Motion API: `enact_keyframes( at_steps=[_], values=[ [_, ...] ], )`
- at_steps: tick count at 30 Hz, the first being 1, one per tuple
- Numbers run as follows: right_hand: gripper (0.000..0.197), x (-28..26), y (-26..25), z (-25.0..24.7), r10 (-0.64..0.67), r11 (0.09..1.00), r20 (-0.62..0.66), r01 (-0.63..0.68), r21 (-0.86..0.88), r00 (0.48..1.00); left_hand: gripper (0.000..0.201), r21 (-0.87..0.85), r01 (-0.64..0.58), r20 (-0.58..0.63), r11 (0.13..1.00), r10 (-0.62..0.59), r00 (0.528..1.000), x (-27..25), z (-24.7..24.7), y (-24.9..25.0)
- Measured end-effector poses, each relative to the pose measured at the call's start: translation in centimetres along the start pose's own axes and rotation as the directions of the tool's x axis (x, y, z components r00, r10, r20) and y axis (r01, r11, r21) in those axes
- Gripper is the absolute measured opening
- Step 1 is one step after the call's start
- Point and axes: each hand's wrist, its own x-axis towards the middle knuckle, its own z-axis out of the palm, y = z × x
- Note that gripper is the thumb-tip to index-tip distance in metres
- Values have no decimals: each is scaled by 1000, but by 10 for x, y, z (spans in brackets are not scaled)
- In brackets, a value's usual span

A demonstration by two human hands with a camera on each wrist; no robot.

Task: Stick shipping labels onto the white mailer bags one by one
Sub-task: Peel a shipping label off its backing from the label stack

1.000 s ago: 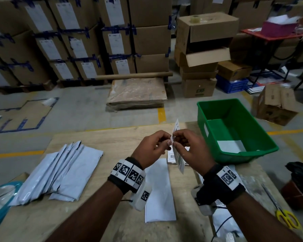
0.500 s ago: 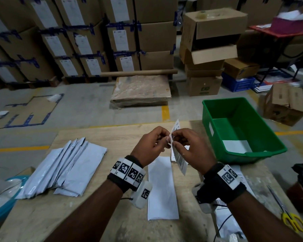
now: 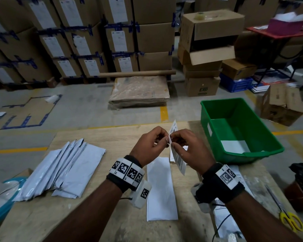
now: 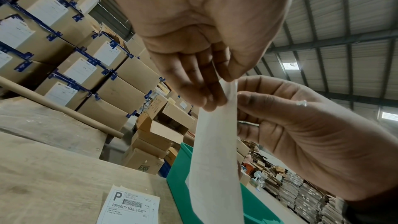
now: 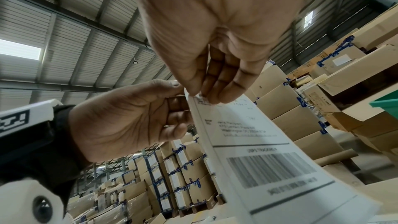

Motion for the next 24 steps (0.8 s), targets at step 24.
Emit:
enact_keyframes(
  at_steps=[24],
  values=[
    [15,4,9,-4,36,997,-18,-34,64,999,5,53,-68,-1,996,68,998,5,11,4]
  ],
)
